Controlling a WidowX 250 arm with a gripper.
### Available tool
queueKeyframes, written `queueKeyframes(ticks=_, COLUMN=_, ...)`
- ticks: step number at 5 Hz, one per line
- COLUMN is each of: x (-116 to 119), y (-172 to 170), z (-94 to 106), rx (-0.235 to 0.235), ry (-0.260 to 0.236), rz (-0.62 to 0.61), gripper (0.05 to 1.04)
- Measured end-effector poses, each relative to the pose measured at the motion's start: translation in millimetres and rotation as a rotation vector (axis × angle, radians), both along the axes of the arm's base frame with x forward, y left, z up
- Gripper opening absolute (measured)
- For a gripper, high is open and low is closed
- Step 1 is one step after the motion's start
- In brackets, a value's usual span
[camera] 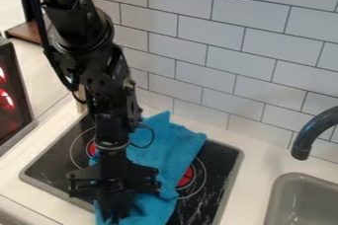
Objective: Fold the cloth from bottom to the top
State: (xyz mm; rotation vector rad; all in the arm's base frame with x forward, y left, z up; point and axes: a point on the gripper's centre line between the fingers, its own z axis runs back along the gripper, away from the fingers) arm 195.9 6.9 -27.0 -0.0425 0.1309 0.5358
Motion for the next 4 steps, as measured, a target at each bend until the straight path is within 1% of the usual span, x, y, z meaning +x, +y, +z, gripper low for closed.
queueKeyframes(ticks=1, x=0.8, y=4.7, z=11.1, rx=-0.019, ry=-0.019, rz=0.0, gripper=0.085)
queueKeyframes(ticks=2, x=-1.4, y=15.0, z=28.1, rx=-0.058, ry=-0.039, rz=0.033, gripper=0.084)
queueKeyframes(ticks=3, x=1.9, y=19.0, z=48.9, rx=-0.113, ry=-0.064, rz=0.063, gripper=0.084)
queueKeyframes(ticks=4, x=12.4, y=18.9, z=74.9, rx=-0.174, ry=-0.108, rz=0.094, gripper=0.084)
